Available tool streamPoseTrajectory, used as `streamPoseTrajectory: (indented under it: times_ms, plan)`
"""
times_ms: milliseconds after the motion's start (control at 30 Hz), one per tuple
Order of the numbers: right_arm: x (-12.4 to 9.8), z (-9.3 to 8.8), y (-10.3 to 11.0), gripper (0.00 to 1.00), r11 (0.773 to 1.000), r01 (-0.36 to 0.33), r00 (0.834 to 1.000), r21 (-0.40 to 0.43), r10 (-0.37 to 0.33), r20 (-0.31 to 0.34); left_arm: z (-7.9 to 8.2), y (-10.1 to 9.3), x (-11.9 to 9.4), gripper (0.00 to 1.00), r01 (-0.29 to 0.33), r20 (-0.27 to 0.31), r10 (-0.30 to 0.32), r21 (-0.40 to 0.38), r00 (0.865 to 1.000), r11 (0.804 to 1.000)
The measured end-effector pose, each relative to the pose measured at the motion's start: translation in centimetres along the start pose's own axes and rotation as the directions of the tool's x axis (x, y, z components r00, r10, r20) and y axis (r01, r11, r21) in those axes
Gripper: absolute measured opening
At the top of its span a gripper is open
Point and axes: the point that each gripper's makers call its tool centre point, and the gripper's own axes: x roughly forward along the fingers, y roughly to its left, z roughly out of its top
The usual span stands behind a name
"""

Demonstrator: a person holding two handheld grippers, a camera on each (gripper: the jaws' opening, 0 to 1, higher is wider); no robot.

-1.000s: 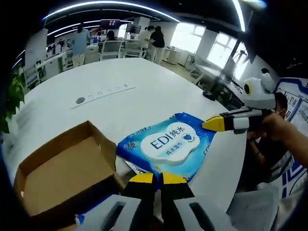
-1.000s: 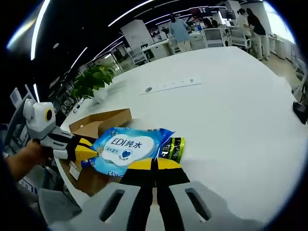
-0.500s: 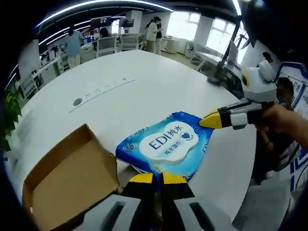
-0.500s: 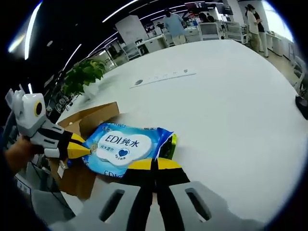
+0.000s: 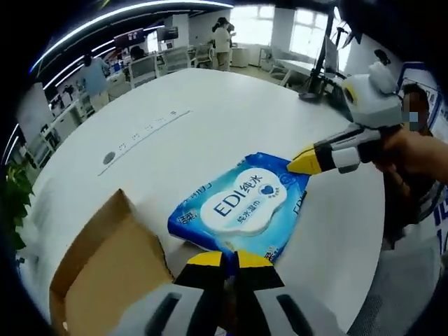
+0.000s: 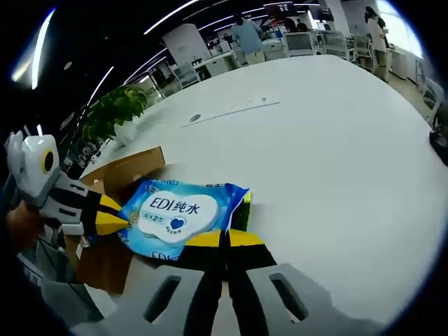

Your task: Operate the shoe box by opening the lid, removing the specified soft item, and placing it in the target area until the item is outside and the box remains undamaged.

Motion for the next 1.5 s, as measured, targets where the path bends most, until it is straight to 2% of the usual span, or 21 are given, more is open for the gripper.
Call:
streamPoseTrajectory:
  times_ms: [133,333,467,700,867,900,1267,1500]
  plan:
    - [0.0,0.0,-0.2,0.0,1.0,0.014,1.0,0.001,-0.014,0.006,-0.7,-0.6,0.2,0.04,-0.006,-0.018,0.008,0.073,1.0,0.997]
    - [0.1,-0.4,-0.4,0.0,1.0,0.023,1.0,0.007,-0.023,0.003,-0.9,-0.8,0.2,0.06,0.002,-0.032,0.001,0.09,1.0,0.996]
    - [0.2,-0.8,-0.5,0.0,0.999,0.036,0.999,-0.021,-0.036,0.008,-1.1,-1.1,-0.2,0.08,0.007,-0.03,-0.004,0.093,1.0,0.996]
    - [0.0,-0.8,-0.6,0.02,0.998,0.047,0.999,-0.045,-0.046,0.025,-1.1,-1.4,-1.0,0.11,0.014,-0.001,-0.014,0.084,1.0,0.996]
    - [-0.5,-0.6,-0.5,0.04,0.993,0.05,0.998,-0.108,-0.046,0.034,-0.7,-1.5,-1.8,0.16,0.019,0.023,-0.021,0.062,1.0,0.998]
    - [-0.6,-0.5,-0.6,0.04,0.992,0.052,0.998,-0.118,-0.048,0.033,-0.4,-1.5,-2.1,0.17,0.024,0.046,-0.026,0.05,0.999,0.998]
    - [-2.9,0.0,0.8,0.12,0.978,0.029,0.999,-0.207,-0.023,0.036,1.0,-2.0,-4.5,0.23,0.072,0.144,-0.071,-0.001,0.987,0.997]
    - [-4.4,0.8,2.4,0.18,0.966,0.01,0.999,-0.259,0.001,0.041,0.6,-2.6,-6.2,0.27,0.105,0.17,-0.108,0.023,0.979,0.994]
